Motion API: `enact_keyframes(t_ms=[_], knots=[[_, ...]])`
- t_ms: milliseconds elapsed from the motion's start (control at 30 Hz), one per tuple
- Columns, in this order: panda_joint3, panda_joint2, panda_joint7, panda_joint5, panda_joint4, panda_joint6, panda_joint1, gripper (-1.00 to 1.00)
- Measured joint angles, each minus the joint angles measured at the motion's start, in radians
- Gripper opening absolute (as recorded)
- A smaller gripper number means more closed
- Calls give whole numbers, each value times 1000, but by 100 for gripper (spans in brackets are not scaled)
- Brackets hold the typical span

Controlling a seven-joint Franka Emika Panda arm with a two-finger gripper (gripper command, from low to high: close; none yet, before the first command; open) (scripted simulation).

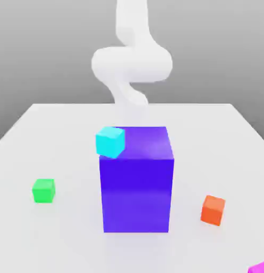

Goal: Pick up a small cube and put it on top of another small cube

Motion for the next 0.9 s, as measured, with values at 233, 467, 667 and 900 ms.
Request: enact_keyframes(t_ms=[233, 467, 667, 900], knots=[[111, 259, 73, -80, 49, 38, -23, 0], [195, 514, 157, -176, 97, 74, -17, 0], [232, 731, 221, -248, 138, 105, 29, 0], [252, 973, 265, -284, 182, 151, 85, 0]])
